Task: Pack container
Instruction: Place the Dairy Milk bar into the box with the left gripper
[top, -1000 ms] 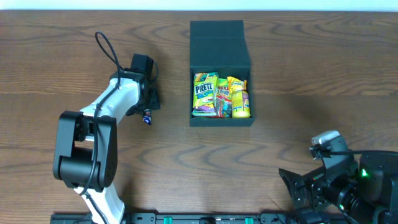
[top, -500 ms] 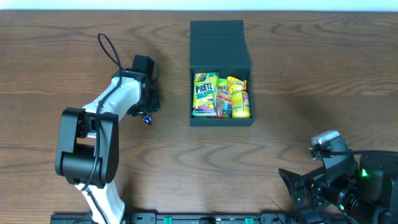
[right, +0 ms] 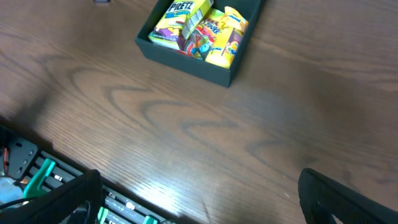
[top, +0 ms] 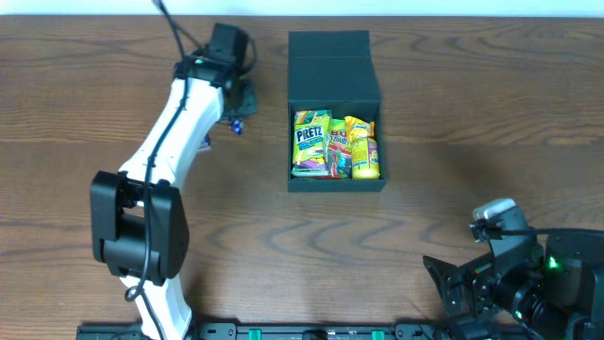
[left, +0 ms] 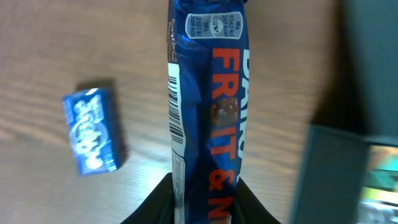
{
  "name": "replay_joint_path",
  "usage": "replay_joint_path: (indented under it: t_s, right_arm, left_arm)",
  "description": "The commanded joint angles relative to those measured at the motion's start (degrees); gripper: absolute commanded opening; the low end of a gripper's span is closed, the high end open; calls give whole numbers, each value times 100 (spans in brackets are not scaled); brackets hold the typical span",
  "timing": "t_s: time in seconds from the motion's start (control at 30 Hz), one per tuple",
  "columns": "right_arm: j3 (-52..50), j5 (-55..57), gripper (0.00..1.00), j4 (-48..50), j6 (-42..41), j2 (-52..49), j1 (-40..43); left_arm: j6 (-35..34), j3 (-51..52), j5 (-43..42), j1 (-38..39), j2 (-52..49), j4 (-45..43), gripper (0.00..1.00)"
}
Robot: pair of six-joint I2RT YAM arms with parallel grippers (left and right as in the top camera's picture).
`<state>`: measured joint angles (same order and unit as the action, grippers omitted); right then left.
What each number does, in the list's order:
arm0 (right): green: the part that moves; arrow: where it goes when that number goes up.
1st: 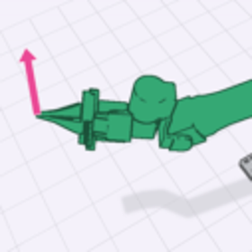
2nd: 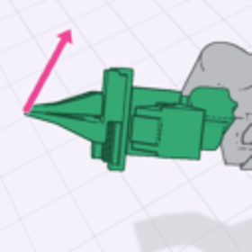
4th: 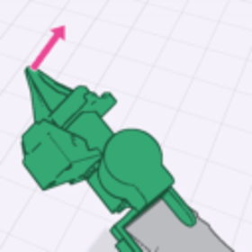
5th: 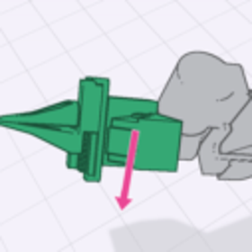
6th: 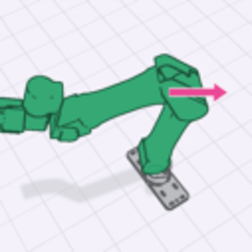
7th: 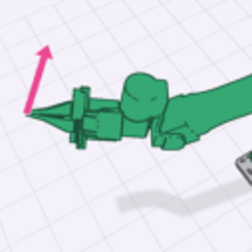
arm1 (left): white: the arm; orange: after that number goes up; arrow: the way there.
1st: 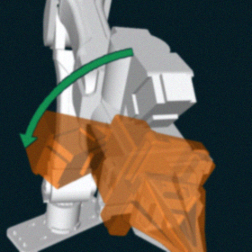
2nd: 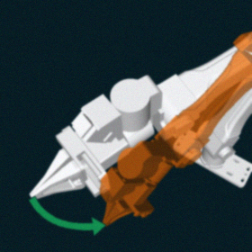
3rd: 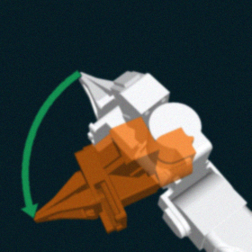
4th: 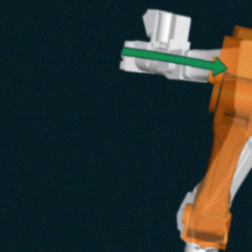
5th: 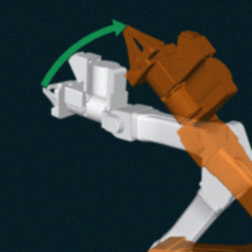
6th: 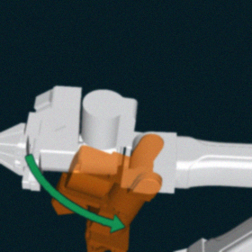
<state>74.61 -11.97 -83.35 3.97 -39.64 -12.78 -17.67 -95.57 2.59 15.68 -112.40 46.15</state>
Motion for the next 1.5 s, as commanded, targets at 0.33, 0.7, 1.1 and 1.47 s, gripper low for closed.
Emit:
replay_joint_path:
  t_s: [0.33,0.7,1.1,1.47]
  right_arm:
    - [33,17,99,-9,-68,0,48]
    - [35,17,99,-9,-68,0,48]
    - [35,17,99,-9,-68,0,48]
    - [33,17,99,-9,-70,0,48]
  left_arm:
    - [-22,-398,-975,1731,-33,-133,21]
    - [-833,-369,-1749,2046,-527,-122,20]
    - [-1134,-369,-1803,2011,-1202,-151,20]
    - [-863,-579,-1711,1832,-835,-299,48]
